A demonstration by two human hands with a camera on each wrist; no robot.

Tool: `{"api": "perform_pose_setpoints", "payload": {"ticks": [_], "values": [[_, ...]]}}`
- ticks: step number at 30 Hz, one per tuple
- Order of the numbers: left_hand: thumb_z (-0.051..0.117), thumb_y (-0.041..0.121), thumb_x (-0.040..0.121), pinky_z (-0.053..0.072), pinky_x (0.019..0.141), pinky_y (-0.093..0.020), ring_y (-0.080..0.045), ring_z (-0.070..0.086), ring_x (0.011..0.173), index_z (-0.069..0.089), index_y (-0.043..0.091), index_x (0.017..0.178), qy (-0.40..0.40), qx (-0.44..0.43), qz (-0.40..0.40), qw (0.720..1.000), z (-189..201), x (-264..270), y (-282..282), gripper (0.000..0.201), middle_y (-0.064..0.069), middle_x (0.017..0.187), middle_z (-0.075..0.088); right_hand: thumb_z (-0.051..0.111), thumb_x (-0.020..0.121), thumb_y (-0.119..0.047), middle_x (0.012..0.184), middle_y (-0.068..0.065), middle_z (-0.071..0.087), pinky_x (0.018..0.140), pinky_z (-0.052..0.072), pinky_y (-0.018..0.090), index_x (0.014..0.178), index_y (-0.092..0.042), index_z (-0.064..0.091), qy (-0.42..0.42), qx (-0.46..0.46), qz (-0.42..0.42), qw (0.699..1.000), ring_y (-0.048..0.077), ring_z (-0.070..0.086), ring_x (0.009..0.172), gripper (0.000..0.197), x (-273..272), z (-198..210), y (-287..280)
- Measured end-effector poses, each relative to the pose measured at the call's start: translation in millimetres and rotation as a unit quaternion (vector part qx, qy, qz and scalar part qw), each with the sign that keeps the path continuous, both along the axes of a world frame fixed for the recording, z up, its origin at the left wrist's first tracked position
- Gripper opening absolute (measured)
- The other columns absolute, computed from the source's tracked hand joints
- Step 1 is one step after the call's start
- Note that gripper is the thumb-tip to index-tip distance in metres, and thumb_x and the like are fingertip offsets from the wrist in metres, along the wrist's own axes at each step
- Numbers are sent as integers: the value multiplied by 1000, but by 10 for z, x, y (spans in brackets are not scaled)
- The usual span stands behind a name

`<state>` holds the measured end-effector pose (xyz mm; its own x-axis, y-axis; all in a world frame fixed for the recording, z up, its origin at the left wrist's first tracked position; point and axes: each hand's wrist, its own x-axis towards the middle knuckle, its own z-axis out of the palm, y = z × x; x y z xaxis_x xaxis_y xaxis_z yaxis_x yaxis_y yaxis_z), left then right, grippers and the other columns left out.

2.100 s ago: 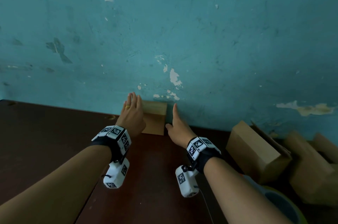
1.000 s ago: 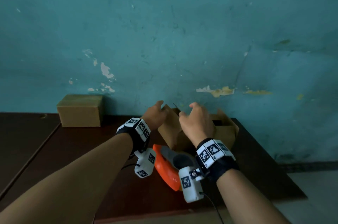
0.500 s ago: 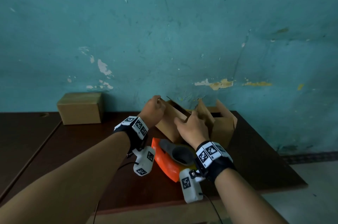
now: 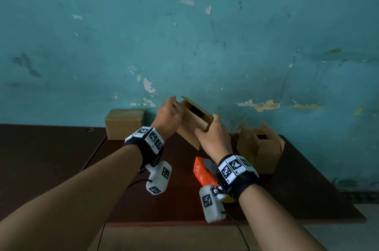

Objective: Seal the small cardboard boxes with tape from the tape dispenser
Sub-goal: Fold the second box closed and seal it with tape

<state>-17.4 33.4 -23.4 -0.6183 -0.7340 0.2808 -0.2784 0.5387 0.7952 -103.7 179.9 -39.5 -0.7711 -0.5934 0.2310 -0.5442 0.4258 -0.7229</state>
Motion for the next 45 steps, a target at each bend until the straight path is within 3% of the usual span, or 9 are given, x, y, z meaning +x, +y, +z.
{"api": "perform_pose_setpoints", "payload": {"ticks": [4, 7, 12, 16, 26, 36, 41, 43, 45], "values": [[44, 27, 106, 49, 106, -49, -38, 54, 131, 30, 20, 161, 7, 12, 25, 1000, 56, 290, 35, 58, -20, 144, 56, 73, 95, -34, 139, 17, 60, 97, 59, 47, 159, -13, 28, 7, 2, 14, 1000, 38, 64, 121, 81, 211, 83, -51], [38, 33, 105, 37, 116, -58, -43, 35, 147, 27, 22, 162, 8, 20, 59, 998, 59, 478, 104, 59, -16, 150, 53, 75, 94, -35, 138, 18, 58, 95, 58, 45, 160, -13, 27, 16, 5, 25, 1000, 37, 64, 120, 85, 344, 121, -26], [46, 27, 104, 21, 124, -54, -41, 11, 156, 24, 31, 163, 6, 41, 79, 996, 16, 796, 310, 64, -18, 159, 43, 80, 89, -42, 138, 16, 60, 92, 58, 43, 160, -16, 27, 2, 15, 29, 999, 37, 65, 120, 93, 524, 74, 63], [51, 23, 103, 18, 122, -55, -43, 14, 152, 23, 38, 163, -8, 40, 70, 997, -91, 1057, 502, 68, -14, 162, 37, 84, 86, -45, 141, 14, 62, 91, 58, 42, 160, -17, 29, -6, 35, 44, 998, 36, 65, 122, 96, 689, -41, 214], [51, 36, 103, 23, 118, -55, -45, 29, 136, 22, 60, 156, -95, 66, 47, 992, -579, 1477, 710, 65, -15, 146, 35, 89, 81, -48, 156, 13, 54, 108, 47, 41, 163, -22, 34, 6, 93, 124, 988, 34, 51, 142, 102, 906, -357, 535], [57, 43, 102, 33, 116, -51, -34, 29, 131, 58, 47, 132, -80, 95, 47, 991, -782, 1464, 673, 30, -4, 132, 33, 87, 84, -45, 157, 6, 54, 107, 43, 32, 163, -24, 39, -8, 92, 165, 982, 26, 51, 141, 94, 790, -476, 555], [53, 53, 102, 32, 116, -55, -35, 31, 129, 59, 41, 124, -96, 99, 48, 989, -841, 1422, 582, 26, -2, 126, 32, 87, 85, -43, 139, 2, 64, 89, 43, 23, 158, -26, 45, -14, 73, 170, 983, 15, 59, 116, 86, 736, -545, 514], [48, 57, 102, 31, 115, -59, -36, 32, 129, 56, 40, 120, -109, 93, 46, 989, -846, 1398, 555, 26, -2, 126, 31, 87, 86, -42, 136, -1, 62, 89, 43, 24, 157, -28, 44, -18, 64, 176, 982, 16, 59, 119, 85, 712, -578, 506], [47, 57, 103, 33, 114, -59, -37, 33, 129, 55, 39, 114, -118, 85, 47, 988, -832, 1379, 526, 23, -3, 129, 32, 87, 86, -42, 148, 0, 55, 95, 41, 26, 161, -31, 36, -33, 57, 188, 980, 17, 54, 129, 91, 672, -610, 520]]}}
